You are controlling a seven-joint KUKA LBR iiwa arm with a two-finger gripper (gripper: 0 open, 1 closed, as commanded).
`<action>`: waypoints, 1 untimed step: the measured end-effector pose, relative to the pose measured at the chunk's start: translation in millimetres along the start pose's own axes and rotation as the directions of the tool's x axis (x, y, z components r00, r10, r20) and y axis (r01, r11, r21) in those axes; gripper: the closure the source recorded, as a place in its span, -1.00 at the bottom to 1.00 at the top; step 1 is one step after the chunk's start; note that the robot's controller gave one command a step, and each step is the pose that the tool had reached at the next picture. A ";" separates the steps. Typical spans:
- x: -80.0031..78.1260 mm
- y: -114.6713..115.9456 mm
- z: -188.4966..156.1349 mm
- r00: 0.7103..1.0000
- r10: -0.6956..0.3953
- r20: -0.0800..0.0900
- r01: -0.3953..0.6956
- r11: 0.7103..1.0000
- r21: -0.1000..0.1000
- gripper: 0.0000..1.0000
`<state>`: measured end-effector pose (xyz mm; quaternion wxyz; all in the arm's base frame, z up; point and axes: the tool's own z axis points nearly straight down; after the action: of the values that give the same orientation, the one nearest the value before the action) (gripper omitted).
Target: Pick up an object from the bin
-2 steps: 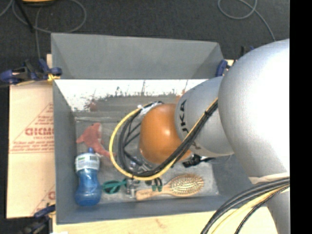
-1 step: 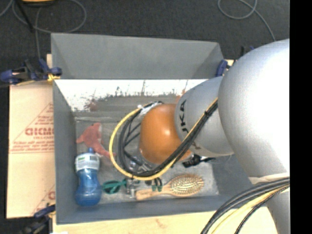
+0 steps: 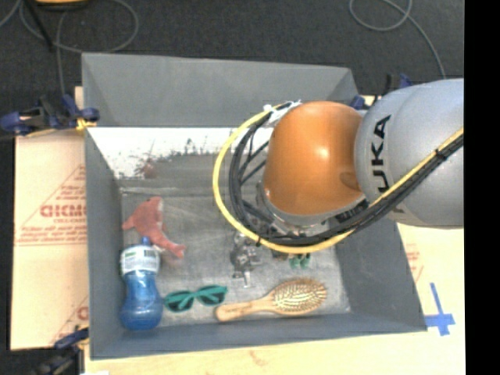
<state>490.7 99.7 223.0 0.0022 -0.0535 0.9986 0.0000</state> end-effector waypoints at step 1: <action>0.5 0.4 0.5 1.000 0.001 -0.002 -0.001 1.000 -0.001 1.00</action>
Offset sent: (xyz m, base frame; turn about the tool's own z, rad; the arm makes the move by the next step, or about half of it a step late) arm 0.0086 -0.0012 -0.0758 0.0611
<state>490.2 100.0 222.5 0.0014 -0.0532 0.9986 0.0003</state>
